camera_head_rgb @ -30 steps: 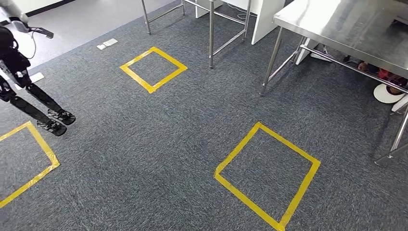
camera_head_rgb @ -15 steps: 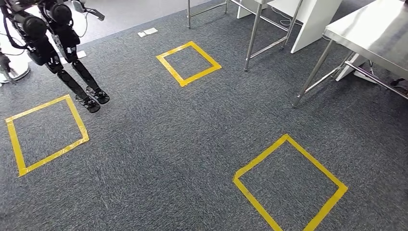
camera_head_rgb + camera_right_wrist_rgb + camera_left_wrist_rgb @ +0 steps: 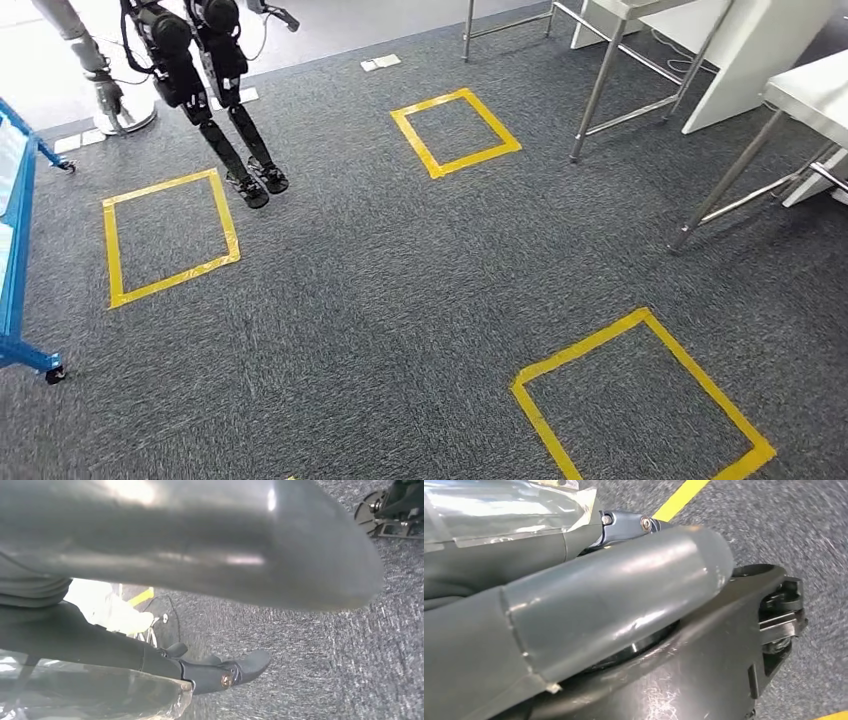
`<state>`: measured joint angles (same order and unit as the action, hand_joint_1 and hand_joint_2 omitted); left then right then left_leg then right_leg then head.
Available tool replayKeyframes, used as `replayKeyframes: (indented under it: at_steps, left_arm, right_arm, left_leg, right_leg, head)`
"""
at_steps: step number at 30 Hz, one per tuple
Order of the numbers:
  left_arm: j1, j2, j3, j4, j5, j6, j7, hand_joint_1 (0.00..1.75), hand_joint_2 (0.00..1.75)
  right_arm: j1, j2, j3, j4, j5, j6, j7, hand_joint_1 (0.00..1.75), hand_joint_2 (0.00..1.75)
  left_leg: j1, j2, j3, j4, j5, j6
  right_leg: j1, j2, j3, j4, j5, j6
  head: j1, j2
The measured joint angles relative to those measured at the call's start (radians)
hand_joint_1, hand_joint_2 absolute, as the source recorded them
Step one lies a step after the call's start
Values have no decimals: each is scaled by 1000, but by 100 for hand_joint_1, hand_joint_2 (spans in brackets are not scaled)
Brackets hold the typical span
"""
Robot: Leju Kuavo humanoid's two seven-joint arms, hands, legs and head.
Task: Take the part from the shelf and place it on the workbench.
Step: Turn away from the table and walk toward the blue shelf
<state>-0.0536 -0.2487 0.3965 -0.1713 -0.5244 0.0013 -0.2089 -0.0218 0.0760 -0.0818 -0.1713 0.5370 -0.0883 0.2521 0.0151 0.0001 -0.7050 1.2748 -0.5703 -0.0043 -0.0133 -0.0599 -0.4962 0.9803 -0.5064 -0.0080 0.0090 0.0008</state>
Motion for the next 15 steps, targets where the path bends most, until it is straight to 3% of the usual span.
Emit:
replayKeyframes:
  at_steps: [2, 4, 5, 7, 8, 10, 12, 14, 15]
  left_arm:
    - [2, 2, -4, 0, -6, -3, 2, 0, 0]
    - [2, 4, -7, 0, -10, -5, 3, 0, 0]
    - [2, 5, -9, 0, -11, -7, 3, 0, 0]
    - [1, 6, -14, 0, -13, -12, 2, 0, 0]
    - [1, 6, -16, 0, -13, -14, 2, 0, 0]
    - [0, 6, -18, 0, -14, -18, 2, 0, 0]
    - [-3, 4, -19, 0, -15, -21, 3, 0, 0]
    - [-3, 4, -19, 0, -19, -23, 6, 0, 0]
    - [-2, 4, -20, 0, -22, -24, 9, 0, 0]
  right_arm:
    - [-2, 2, -4, 0, -6, 9, -1, 0, 0]
    - [-4, 5, -7, 0, -9, 17, -1, 0, 0]
    - [-4, 6, -9, 0, -10, 20, -1, 0, 0]
    - [-8, 8, -13, 0, -10, 24, -1, 0, 0]
    - [-10, 9, -14, 0, -10, 24, -1, 0, 0]
    - [-11, 12, -14, 0, -8, 25, -1, 0, 0]
    - [-7, 14, -14, 0, -7, 25, 0, 0, 0]
    - [-4, 14, -15, 0, -8, 25, 2, 0, 0]
    - [-4, 14, -15, 0, -9, 25, 4, 0, 0]
  left_leg:
    - [2, 33, 76, -130, 58, 1]
    - [-2, 65, 136, -236, 87, 9]
    - [-6, 70, 145, -254, 88, 15]
    - [-14, 47, 143, -257, 91, 30]
    - [-14, 36, 143, -262, 94, 38]
    - [-11, 14, 145, -270, 104, 54]
    - [-10, -11, 142, -272, 107, 60]
    - [-12, -41, 140, -271, 108, 61]
    - [-13, -57, 141, -270, 108, 61]
  right_leg:
    - [2, -23, 5, 1, -5, 2]
    - [10, -40, 9, 3, -12, 13]
    - [14, -48, 11, 3, -16, 19]
    - [16, -67, 17, 3, -20, 30]
    - [13, -59, 19, 8, -25, 34]
    - [9, -10, -4, 65, -59, 36]
    - [3, 42, -70, 199, -118, 31]
    - [1, 55, -126, 302, -145, 35]
    - [0, 58, -129, 300, -133, 42]
  head:
    - [0, 0]
    - [2, 0]
    - [4, 0]
    - [6, 0]
    - [6, 0]
    - [8, 0]
    - [10, 0]
    - [10, 0]
    - [10, 0]
